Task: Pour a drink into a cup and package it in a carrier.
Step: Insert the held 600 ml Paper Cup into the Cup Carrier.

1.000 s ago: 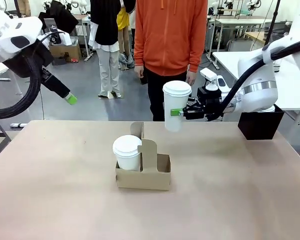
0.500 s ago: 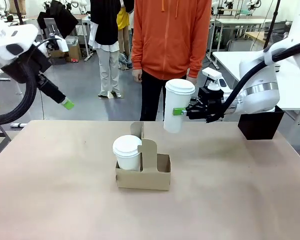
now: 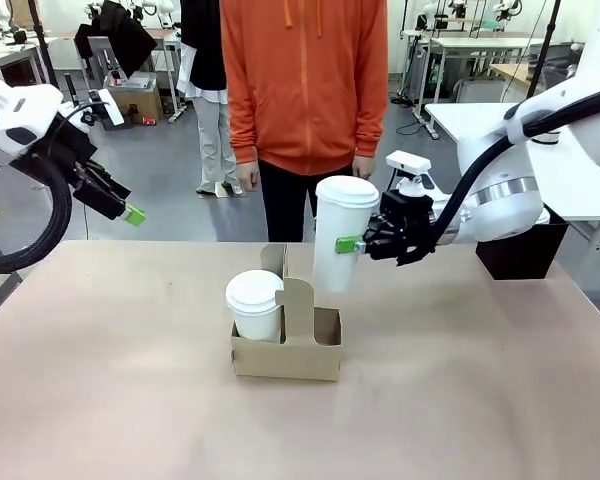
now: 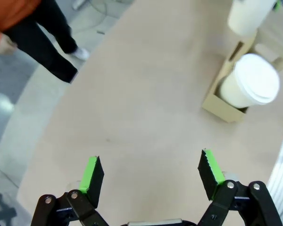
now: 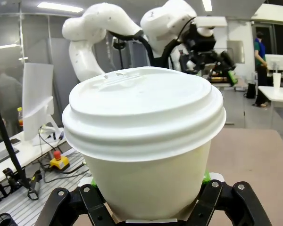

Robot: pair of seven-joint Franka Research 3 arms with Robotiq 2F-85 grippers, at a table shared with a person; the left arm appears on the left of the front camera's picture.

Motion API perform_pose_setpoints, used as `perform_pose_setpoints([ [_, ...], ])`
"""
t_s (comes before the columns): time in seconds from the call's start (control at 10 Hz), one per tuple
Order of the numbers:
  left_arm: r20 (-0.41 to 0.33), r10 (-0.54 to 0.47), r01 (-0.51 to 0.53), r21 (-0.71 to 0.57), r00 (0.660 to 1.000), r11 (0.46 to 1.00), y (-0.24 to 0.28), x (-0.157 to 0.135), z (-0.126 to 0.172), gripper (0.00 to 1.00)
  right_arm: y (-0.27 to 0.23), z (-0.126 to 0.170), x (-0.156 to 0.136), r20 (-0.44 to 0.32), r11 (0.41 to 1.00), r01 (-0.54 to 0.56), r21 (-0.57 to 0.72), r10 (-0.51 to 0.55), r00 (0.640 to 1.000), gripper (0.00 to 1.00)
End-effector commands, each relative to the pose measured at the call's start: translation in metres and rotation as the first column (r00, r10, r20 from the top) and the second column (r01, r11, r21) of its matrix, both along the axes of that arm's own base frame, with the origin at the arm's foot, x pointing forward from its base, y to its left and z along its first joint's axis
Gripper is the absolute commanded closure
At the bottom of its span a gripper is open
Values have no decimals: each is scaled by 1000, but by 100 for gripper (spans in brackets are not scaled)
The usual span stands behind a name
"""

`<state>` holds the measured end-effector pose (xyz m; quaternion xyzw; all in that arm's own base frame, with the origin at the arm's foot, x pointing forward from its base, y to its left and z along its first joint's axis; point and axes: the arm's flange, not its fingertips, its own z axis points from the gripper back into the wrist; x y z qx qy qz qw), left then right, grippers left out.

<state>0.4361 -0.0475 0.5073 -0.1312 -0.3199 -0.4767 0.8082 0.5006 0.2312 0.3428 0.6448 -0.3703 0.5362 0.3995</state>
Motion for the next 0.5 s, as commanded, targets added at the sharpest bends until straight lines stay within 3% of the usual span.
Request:
perform_pose_setpoints([
  [0.0, 94, -43, 46, -26, 995, 999, 6, 14, -21, 0, 13, -4, -9, -18, 999, -14, -47, 13, 1000, 20],
  [0.4, 85, -17, 17, 1, 996, 1000, 18, 25, -40, 0, 23, -24, -26, -45, 996, -43, -73, 39, 998, 20],
])
